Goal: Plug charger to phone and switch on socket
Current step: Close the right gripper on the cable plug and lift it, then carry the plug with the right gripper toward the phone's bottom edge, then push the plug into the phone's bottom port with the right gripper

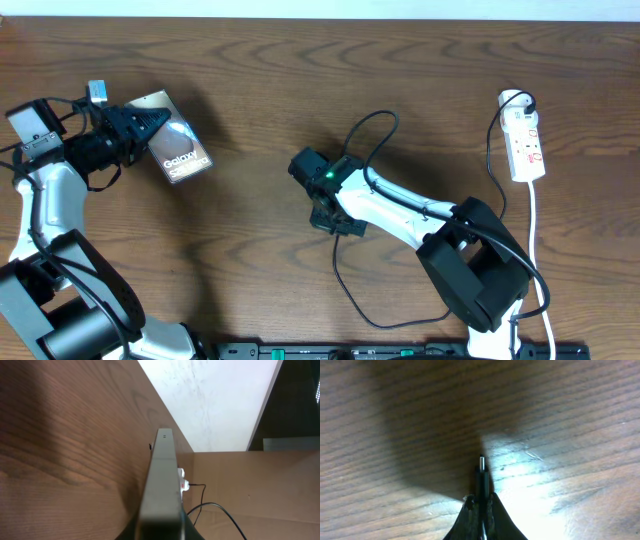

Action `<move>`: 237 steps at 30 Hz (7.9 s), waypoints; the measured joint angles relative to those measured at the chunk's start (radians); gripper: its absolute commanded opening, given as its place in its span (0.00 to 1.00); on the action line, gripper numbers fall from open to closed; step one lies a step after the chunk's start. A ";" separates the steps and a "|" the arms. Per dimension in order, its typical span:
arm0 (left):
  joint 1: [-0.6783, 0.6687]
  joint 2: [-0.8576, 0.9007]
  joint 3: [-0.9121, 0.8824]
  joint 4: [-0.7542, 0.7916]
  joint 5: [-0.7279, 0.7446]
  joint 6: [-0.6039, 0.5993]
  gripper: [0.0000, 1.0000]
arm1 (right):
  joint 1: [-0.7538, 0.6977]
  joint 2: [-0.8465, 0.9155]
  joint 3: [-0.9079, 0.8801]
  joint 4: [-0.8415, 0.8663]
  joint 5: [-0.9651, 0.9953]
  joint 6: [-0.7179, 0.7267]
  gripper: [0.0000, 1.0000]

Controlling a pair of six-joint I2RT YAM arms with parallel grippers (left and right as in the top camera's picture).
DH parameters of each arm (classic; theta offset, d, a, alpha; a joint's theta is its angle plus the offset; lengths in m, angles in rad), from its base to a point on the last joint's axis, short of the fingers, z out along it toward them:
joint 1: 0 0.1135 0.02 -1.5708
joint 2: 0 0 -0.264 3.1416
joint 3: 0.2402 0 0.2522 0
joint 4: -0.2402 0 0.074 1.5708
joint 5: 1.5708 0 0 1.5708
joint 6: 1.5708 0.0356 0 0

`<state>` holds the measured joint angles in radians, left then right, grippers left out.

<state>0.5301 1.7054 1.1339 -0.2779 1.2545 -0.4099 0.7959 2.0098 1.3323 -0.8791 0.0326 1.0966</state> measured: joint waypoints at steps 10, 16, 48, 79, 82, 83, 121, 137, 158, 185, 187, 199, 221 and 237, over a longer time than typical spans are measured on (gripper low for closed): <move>0.000 0.000 0.000 -0.001 0.000 0.000 0.07 | -0.101 0.002 0.002 0.310 -0.291 -0.289 0.01; 0.000 0.000 0.000 -0.002 0.000 0.000 0.08 | -0.210 0.008 0.003 0.607 -0.741 -0.566 0.01; -0.108 0.000 -0.002 0.405 0.132 -0.175 0.08 | -0.300 0.134 0.010 1.461 -1.395 -0.642 0.01; -0.267 0.000 -0.006 0.923 -0.129 -0.568 0.08 | -0.264 0.250 0.009 2.028 -1.394 -0.167 0.01; -0.267 0.000 -0.006 0.925 -0.136 -0.584 0.08 | -0.265 0.250 0.009 2.068 -1.364 -0.109 0.01; -0.267 0.000 -0.006 0.929 -0.136 -0.586 0.07 | -0.265 0.250 0.009 2.080 -1.357 -0.093 0.01; -0.347 0.002 -0.006 1.032 -0.055 -0.592 0.07 | -0.267 0.250 0.009 2.267 -1.316 0.114 0.01; -0.347 0.005 -0.006 1.034 -0.055 -0.592 0.07 | -0.267 0.250 0.009 2.272 -1.316 0.117 0.01; -0.347 0.005 -0.006 1.035 -0.052 -0.592 0.07 | -0.283 0.250 0.009 2.272 -1.326 0.117 0.01; -0.347 0.005 -0.006 1.038 -0.061 -0.592 0.08 | -0.279 0.250 0.009 2.310 -1.312 0.225 0.01; -0.347 0.005 -0.006 1.038 -0.061 -0.592 0.08 | -0.279 0.250 0.009 2.310 -1.312 0.228 0.01; -0.364 0.005 -0.006 1.038 -0.065 -0.592 0.07 | -0.274 0.250 0.009 2.312 -1.311 0.229 0.01; -0.364 0.005 -0.006 1.044 0.059 -0.553 0.08 | -0.267 0.250 0.008 2.314 -1.366 0.229 0.01; -0.364 0.005 -0.006 1.044 0.082 -0.527 0.08 | -0.262 0.250 0.007 2.313 -1.362 0.229 0.01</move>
<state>0.1665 1.7103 1.1278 0.7666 1.3365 -0.9371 0.5335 2.2601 1.3396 1.4342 -1.3296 1.3254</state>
